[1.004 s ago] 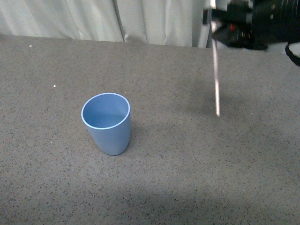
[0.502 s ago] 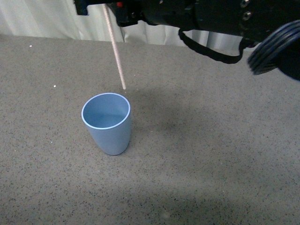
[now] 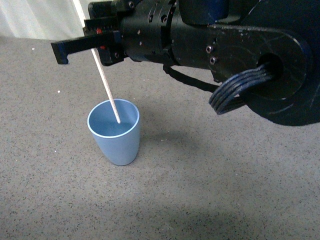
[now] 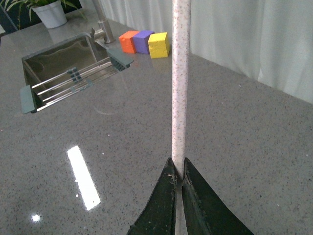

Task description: Transfer chopsticks to blue cup

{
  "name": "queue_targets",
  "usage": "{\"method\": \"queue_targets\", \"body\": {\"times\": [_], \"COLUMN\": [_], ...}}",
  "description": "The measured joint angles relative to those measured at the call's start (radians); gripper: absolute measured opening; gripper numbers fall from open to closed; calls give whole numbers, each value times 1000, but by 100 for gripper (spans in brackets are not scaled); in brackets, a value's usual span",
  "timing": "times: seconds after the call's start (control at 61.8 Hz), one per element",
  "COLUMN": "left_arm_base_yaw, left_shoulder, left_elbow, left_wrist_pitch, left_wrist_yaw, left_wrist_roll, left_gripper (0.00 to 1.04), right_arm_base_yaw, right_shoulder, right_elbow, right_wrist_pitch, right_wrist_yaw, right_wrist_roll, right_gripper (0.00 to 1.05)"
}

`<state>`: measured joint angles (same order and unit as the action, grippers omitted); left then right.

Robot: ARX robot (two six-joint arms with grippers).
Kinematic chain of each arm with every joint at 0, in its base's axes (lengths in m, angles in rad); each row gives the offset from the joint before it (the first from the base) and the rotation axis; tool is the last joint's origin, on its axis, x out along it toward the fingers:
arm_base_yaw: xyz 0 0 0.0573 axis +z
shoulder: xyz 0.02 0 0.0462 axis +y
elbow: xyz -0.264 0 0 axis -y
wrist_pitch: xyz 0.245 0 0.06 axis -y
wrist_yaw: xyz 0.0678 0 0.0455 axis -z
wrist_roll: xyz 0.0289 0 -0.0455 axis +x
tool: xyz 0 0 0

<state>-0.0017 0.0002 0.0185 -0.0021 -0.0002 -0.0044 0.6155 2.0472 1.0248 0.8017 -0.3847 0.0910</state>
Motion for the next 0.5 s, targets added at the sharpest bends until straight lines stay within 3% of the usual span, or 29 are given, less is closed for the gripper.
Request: {"method": "queue_targets", "body": {"times": [0.194,0.502], "left_arm_base_yaw": [0,0], "left_shoulder": [0,0], "left_elbow": [0,0], "left_wrist_pitch": [0,0], "left_wrist_yaw": [0,0], "left_wrist_roll": [0,0], "left_gripper": [98,98], "right_arm_base_yaw": [9,12], "right_shoulder": [7,6], "right_elbow": [-17,-44], "right_wrist_pitch": [-10,6], "right_wrist_yaw": [6,-3], "right_wrist_roll": [-13,-13], "right_gripper": [4,57]}}
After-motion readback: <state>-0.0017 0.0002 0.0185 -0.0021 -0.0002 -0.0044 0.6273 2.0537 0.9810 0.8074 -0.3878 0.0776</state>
